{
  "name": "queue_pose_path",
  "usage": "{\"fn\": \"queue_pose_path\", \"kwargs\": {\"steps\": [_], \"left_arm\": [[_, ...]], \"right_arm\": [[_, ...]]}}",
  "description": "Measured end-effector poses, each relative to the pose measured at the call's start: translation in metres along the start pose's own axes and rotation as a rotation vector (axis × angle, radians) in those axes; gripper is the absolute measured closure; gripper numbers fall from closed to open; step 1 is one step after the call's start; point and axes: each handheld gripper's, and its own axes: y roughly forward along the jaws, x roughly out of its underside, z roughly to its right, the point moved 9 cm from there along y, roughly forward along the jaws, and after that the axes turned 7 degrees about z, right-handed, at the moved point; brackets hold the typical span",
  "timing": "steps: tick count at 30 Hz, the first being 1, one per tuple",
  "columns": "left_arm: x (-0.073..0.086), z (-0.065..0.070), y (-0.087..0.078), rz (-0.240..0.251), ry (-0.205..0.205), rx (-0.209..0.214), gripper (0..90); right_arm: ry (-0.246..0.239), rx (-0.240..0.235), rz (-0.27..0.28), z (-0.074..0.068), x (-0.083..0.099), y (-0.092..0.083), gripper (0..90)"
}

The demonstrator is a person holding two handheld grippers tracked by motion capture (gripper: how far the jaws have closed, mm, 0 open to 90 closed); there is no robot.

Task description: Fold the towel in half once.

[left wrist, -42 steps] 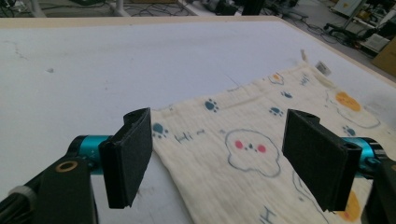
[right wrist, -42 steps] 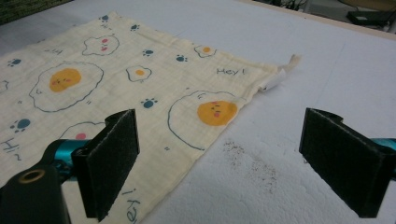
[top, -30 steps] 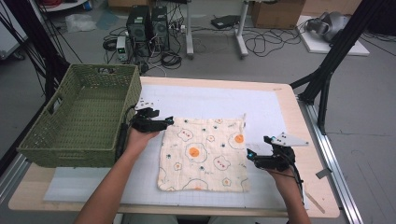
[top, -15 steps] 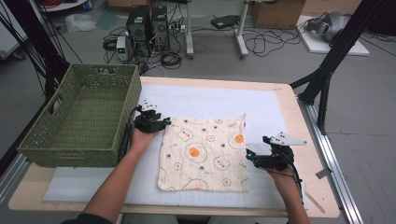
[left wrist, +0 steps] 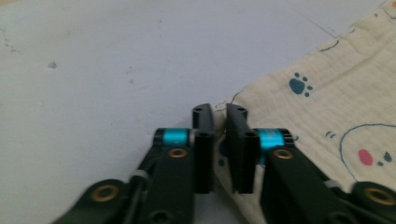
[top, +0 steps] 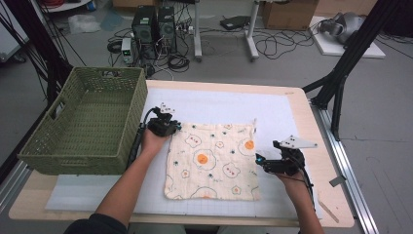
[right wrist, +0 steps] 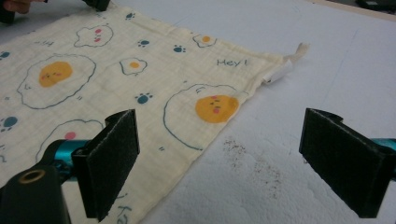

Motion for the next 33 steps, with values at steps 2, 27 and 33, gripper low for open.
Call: {"fn": "queue_pose_path", "kwargs": {"steps": [2, 27, 33], "left_arm": [[0.0, 0.0, -0.001, 0.0, -0.018, 0.004, 84.7], [-0.003, -0.007, -0.013, 0.06, -0.121, 0.036, 86.4], [-0.003, -0.008, -0.014, 0.067, -0.129, 0.04, 86.5]], "right_arm": [[-0.001, 0.003, -0.007, 0.002, -0.002, 0.003, 11.5], [-0.04, 0.053, -0.224, 0.031, -0.023, 0.121, 42.3], [-0.043, 0.02, -0.247, 0.03, -0.021, 0.127, 63.1]]}}
